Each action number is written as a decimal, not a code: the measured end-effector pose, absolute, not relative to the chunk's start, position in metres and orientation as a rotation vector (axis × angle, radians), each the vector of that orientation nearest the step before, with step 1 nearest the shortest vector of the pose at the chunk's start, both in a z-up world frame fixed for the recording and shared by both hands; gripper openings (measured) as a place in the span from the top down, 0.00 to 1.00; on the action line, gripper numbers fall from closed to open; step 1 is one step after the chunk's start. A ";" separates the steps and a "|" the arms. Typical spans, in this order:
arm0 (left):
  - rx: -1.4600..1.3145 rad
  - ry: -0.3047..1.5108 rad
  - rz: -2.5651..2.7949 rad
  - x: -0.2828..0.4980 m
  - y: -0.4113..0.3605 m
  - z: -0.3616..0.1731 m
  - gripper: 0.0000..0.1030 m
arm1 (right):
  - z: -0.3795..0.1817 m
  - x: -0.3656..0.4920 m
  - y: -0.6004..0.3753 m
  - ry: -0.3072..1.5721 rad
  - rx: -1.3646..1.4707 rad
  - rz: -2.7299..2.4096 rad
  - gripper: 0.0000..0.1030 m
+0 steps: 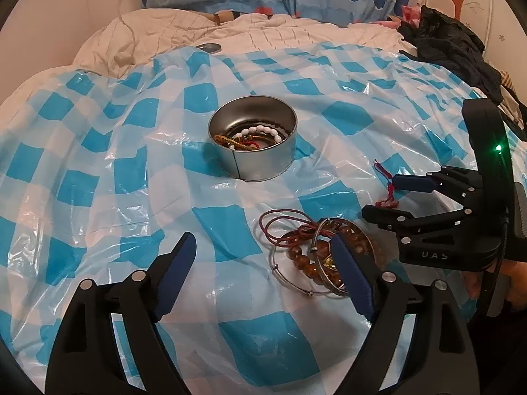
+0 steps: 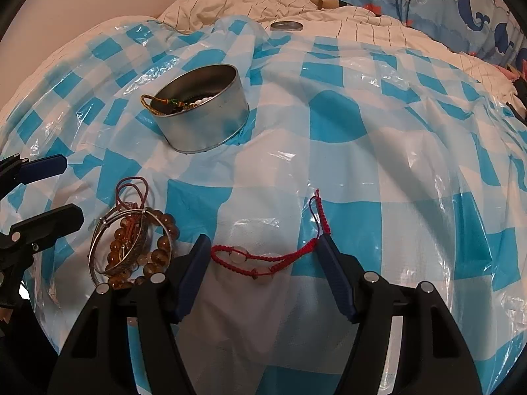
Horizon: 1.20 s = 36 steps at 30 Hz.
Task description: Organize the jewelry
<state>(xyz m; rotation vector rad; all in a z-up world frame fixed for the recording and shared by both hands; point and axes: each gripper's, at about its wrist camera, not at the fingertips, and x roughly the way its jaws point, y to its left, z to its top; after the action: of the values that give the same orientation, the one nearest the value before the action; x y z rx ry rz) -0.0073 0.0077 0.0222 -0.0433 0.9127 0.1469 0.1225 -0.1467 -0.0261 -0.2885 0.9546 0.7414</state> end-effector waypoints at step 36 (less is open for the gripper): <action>-0.448 0.961 0.080 0.036 0.047 -0.013 0.32 | -0.025 0.135 -0.155 0.992 -0.192 0.742 0.50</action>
<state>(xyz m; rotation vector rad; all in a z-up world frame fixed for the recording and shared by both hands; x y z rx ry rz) 0.0364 0.0473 -0.0132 -0.4478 0.9606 0.0805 0.1354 -0.1551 -0.0245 -0.1920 0.9920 0.7422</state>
